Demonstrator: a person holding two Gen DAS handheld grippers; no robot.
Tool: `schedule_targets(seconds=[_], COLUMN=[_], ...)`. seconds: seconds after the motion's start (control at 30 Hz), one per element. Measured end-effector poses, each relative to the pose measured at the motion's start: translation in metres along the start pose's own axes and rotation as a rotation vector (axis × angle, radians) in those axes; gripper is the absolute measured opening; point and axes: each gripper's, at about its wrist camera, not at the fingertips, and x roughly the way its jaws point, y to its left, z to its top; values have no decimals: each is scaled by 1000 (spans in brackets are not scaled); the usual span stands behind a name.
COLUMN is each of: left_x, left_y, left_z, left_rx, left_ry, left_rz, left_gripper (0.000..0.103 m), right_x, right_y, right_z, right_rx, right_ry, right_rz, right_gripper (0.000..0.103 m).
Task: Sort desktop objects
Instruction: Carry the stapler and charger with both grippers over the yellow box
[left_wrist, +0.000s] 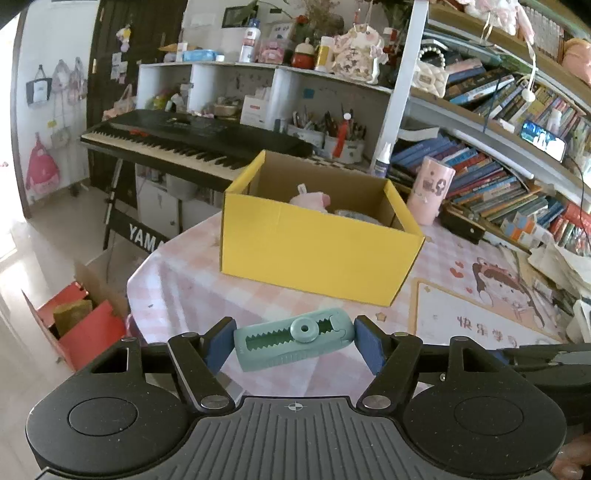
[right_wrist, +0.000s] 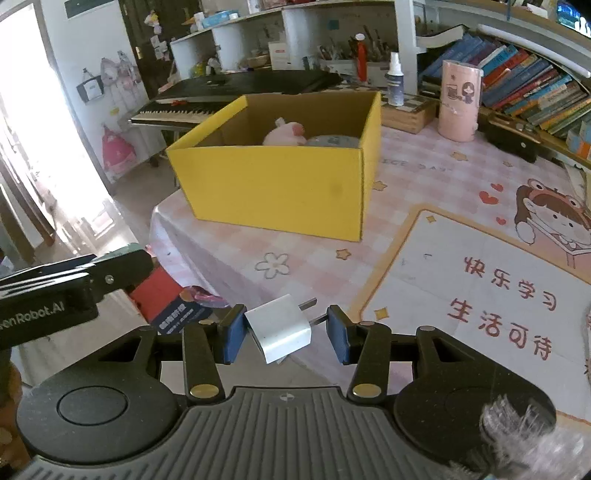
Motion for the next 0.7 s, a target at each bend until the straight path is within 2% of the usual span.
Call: schedule_targets(seconds=[0.17, 0.7], left_x=[-4, 0], left_y=[7, 13], left_z=[-3, 1], left_rx=[1, -4], left_ry=[-4, -1], left_rz=[-1, -6], left_gripper=[70, 70], right_x=[2, 2], right_y=[9, 10], right_z=[-3, 5], right_rx=[7, 44], right_ry=[28, 22], right_rz=[14, 5], right_gripper=[44, 44])
